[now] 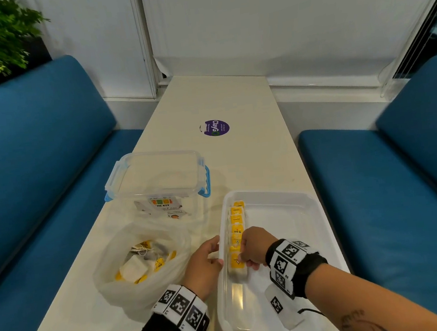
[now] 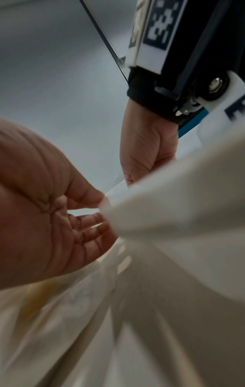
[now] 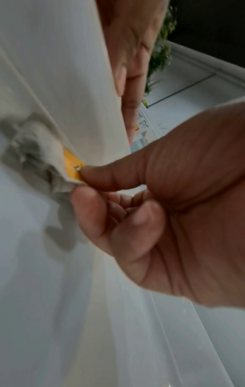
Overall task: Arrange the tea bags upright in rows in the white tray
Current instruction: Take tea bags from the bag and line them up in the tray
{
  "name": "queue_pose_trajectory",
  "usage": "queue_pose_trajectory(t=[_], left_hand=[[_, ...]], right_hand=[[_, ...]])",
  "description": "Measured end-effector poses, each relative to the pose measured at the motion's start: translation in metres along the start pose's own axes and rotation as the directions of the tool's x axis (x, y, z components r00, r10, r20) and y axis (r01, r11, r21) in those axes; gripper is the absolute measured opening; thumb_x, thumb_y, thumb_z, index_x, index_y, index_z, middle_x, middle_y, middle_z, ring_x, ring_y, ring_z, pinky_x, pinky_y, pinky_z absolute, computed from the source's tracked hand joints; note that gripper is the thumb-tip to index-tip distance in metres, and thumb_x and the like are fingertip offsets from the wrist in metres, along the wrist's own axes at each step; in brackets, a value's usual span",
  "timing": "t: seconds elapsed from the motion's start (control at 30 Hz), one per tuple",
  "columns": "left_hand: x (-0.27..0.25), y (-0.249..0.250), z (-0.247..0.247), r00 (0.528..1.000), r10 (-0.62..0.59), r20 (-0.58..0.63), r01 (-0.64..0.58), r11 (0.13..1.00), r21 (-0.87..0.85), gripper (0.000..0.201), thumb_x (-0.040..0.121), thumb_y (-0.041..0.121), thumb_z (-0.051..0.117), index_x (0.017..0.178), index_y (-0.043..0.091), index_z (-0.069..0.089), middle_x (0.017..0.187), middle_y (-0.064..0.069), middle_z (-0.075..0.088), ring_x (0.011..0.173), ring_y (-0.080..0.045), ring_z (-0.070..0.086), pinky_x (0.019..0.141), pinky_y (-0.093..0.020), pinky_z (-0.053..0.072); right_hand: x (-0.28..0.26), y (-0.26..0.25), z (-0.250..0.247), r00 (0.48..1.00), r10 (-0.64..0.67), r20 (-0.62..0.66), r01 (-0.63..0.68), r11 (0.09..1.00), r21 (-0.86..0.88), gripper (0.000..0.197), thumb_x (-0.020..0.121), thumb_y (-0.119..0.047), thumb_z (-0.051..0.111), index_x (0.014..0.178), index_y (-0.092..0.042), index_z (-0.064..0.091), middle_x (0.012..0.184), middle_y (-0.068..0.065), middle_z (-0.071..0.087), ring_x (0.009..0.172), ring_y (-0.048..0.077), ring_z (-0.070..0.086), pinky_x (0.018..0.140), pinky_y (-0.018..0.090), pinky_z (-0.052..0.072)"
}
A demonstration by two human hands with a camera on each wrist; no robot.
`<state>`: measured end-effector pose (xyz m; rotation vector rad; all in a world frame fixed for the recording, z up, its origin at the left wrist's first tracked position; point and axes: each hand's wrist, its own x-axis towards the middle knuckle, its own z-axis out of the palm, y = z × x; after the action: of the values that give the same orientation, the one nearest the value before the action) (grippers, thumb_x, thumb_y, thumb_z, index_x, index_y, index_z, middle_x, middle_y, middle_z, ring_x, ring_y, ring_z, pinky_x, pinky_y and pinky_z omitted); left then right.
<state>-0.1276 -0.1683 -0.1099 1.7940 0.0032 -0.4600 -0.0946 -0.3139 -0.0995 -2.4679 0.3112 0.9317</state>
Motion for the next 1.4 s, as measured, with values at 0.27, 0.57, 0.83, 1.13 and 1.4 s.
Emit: queue_pose_trajectory(t=[0.27, 0.57, 0.83, 1.13, 1.4], left_hand=[[0.0, 0.0, 0.001, 1.0, 0.013, 0.006, -0.012, 1.0, -0.022, 0.043, 0.089, -0.009, 0.043, 0.094, 0.032, 0.054, 0.093, 0.016, 0.059, 0.089, -0.001, 0.057, 0.085, -0.024, 0.049], [0.001, -0.005, 0.0, 1.0, -0.007, -0.005, 0.007, 1.0, -0.017, 0.044, 0.088, -0.008, 0.045, 0.116, 0.024, 0.057, 0.1, 0.015, 0.059, 0.101, -0.012, 0.059, 0.096, -0.035, 0.048], [0.002, -0.007, 0.0, 1.0, -0.008, -0.001, 0.008, 1.0, -0.014, 0.044, 0.088, -0.007, 0.046, 0.11, 0.03, 0.052, 0.11, 0.007, 0.06, 0.107, -0.016, 0.058, 0.093, -0.032, 0.048], [0.004, -0.005, 0.0, 1.0, 0.006, 0.003, -0.006, 1.0, 0.023, 0.046, 0.087, -0.011, 0.043, 0.113, 0.026, 0.051, 0.102, 0.014, 0.058, 0.103, -0.014, 0.057, 0.09, -0.028, 0.048], [0.003, -0.004, -0.001, 1.0, -0.004, 0.015, 0.003, 0.999, 0.045, 0.044, 0.088, -0.01, 0.042, 0.119, 0.018, 0.055, 0.098, 0.016, 0.058, 0.094, -0.008, 0.058, 0.077, -0.017, 0.047]], right_hand=[[0.001, 0.011, -0.013, 0.992, 0.074, -0.098, -0.033, 0.929, 0.368, 0.028, 0.084, -0.017, 0.068, 0.079, -0.017, 0.041, 0.073, 0.006, 0.057, 0.055, 0.016, 0.055, 0.044, 0.025, 0.042], [0.034, 0.012, -0.002, 0.987, 0.163, -0.008, -0.136, 0.848, 0.512, 0.02, 0.092, -0.013, 0.056, 0.074, -0.006, 0.056, 0.06, 0.008, 0.058, 0.051, 0.018, 0.052, 0.047, 0.025, 0.042], [0.026, 0.015, -0.009, 0.985, 0.162, -0.066, -0.094, 0.808, 0.581, 0.023, 0.09, -0.013, 0.057, 0.069, -0.007, 0.05, 0.054, 0.007, 0.056, 0.046, 0.018, 0.055, 0.043, 0.025, 0.042], [-0.019, 0.01, -0.006, 0.99, -0.075, 0.121, 0.06, 0.991, 0.123, 0.022, 0.073, -0.018, 0.078, 0.08, -0.016, 0.057, 0.073, 0.002, 0.064, 0.052, 0.015, 0.059, 0.042, 0.022, 0.045], [0.003, 0.006, 0.006, 0.997, 0.009, 0.077, -0.022, 0.984, 0.176, 0.021, 0.087, -0.014, 0.064, 0.1, 0.002, 0.059, 0.066, 0.013, 0.064, 0.045, 0.016, 0.059, 0.048, 0.026, 0.05]])
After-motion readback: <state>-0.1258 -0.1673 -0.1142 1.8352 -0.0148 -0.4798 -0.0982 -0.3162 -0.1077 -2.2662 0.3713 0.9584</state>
